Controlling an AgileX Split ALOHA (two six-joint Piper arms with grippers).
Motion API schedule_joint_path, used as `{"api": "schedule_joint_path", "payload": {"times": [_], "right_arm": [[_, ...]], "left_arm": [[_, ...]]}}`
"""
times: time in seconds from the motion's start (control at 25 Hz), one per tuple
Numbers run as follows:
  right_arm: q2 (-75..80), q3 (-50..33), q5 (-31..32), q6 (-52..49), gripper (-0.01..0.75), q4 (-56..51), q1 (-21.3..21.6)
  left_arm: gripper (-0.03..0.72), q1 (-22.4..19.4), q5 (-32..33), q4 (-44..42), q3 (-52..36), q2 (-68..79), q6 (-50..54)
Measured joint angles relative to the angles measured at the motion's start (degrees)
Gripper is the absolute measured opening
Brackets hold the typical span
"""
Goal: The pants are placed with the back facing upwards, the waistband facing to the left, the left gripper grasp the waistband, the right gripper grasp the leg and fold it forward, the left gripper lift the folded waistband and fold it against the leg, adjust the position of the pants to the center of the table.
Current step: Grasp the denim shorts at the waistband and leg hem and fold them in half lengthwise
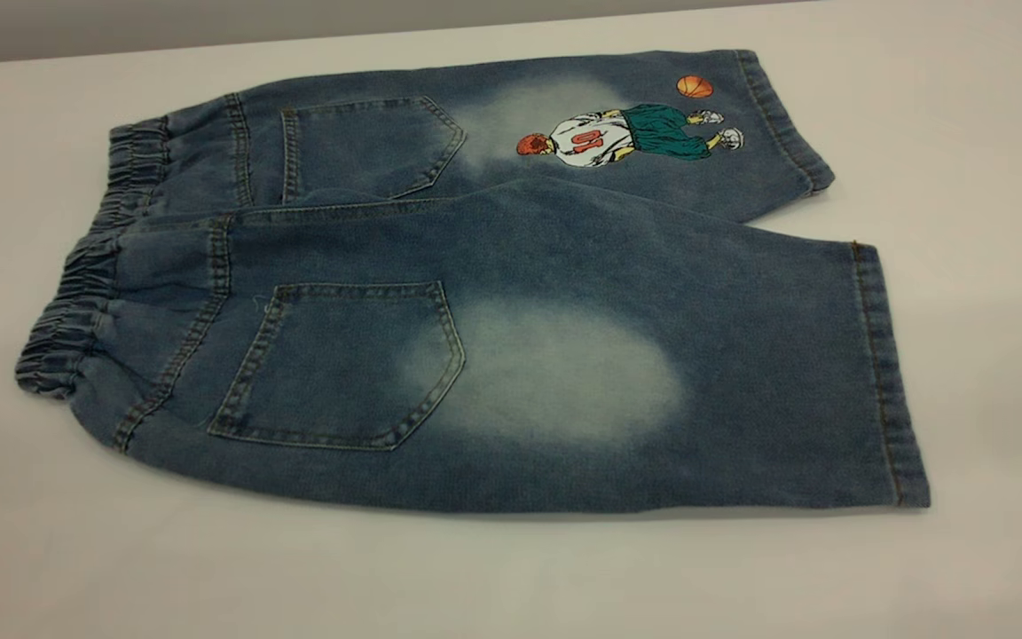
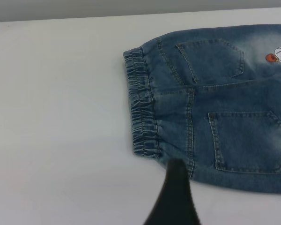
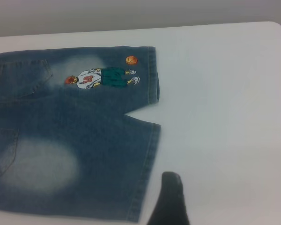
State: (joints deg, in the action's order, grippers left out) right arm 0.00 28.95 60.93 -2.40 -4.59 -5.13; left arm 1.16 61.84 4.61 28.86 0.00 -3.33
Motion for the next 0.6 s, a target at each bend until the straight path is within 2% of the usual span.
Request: {"api": "schedule_joint_path", "payload": {"times": [0.6], "right_arm": [[0.0, 0.0, -0.38, 0.0, 0.514, -1.59, 0.0]], "left_arm": [[0.54, 0.0, 0.0, 0.03, 0.0, 0.0, 0.0]]}}
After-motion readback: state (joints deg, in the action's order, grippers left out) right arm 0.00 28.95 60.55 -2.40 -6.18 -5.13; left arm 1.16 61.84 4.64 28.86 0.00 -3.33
